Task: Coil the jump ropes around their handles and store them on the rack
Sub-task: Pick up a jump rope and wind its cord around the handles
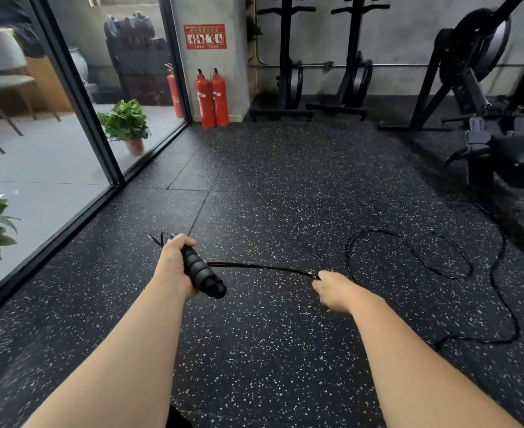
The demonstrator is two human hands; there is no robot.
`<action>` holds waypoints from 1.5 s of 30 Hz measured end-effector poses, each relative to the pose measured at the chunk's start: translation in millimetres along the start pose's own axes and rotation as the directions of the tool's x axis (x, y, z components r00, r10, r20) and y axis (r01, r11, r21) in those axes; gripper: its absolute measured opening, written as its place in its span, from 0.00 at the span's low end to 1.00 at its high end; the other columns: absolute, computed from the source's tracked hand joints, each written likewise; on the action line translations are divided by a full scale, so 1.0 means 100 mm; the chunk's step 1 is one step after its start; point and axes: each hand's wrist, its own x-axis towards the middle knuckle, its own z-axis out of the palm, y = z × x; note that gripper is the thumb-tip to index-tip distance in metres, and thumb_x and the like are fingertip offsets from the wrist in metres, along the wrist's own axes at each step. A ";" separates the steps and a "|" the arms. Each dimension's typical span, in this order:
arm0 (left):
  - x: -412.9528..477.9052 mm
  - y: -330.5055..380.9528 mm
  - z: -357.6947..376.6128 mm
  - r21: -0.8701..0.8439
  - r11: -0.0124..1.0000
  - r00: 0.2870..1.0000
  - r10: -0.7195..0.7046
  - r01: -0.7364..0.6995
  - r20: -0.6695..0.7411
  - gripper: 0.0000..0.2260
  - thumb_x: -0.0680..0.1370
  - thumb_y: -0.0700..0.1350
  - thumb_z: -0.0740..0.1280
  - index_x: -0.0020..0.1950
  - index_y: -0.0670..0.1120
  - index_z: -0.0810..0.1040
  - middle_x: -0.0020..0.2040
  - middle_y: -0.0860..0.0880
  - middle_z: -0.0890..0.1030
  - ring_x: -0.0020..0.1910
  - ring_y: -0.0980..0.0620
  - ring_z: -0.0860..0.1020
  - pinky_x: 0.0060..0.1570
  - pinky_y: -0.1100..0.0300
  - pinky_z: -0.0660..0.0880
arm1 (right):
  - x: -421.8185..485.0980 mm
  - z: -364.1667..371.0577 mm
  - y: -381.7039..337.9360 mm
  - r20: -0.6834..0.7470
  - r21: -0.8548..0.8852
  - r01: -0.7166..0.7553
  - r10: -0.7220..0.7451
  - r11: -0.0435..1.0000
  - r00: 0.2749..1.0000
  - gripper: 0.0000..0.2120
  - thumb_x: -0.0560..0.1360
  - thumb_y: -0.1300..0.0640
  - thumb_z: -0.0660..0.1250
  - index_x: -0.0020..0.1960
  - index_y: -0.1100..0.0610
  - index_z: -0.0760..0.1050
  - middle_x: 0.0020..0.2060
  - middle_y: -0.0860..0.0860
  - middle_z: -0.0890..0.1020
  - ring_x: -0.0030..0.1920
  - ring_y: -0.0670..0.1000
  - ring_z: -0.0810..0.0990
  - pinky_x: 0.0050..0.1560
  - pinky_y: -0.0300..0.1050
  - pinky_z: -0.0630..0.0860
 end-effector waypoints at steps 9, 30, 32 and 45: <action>-0.33 0.07 -0.13 -0.022 0.999 1.000 -0.031 0.031 -0.005 0.16 0.71 0.42 0.62 0.34 0.51 0.54 0.20 0.53 0.55 0.16 0.54 0.54 0.26 0.71 0.59 | -0.31 -1.12 -0.33 -0.505 -0.512 -0.025 -0.277 0.859 0.817 0.11 0.82 0.52 0.55 0.59 0.56 0.71 0.56 0.54 0.77 0.59 0.56 0.72 0.52 0.51 0.69; -1.19 0.65 -0.04 0.928 0.250 0.959 0.017 -0.277 0.282 0.20 0.58 0.41 0.74 0.47 0.43 0.74 0.38 0.44 0.79 0.33 0.49 0.75 0.30 0.64 0.71 | -0.80 -1.91 -0.62 -0.535 -0.414 -0.036 -0.210 0.910 0.818 0.10 0.77 0.66 0.59 0.58 0.59 0.70 0.55 0.57 0.77 0.53 0.58 0.78 0.46 0.50 0.73; -1.22 0.77 0.01 0.946 0.120 0.953 0.068 -0.302 0.296 0.20 0.60 0.41 0.75 0.48 0.45 0.73 0.41 0.46 0.78 0.37 0.49 0.76 0.32 0.63 0.71 | -0.75 -1.79 -0.58 -0.509 -0.382 -0.067 -0.149 0.922 0.848 0.13 0.78 0.64 0.60 0.62 0.58 0.67 0.58 0.57 0.75 0.56 0.59 0.77 0.49 0.50 0.73; -1.21 0.55 0.30 0.874 -0.018 0.872 0.060 -0.486 0.486 0.21 0.60 0.41 0.75 0.49 0.46 0.72 0.42 0.47 0.78 0.37 0.49 0.76 0.35 0.57 0.74 | -0.72 -1.10 -1.26 -0.253 0.194 0.397 -0.345 0.897 0.904 0.18 0.81 0.53 0.55 0.53 0.65 0.77 0.48 0.56 0.82 0.49 0.55 0.78 0.54 0.49 0.74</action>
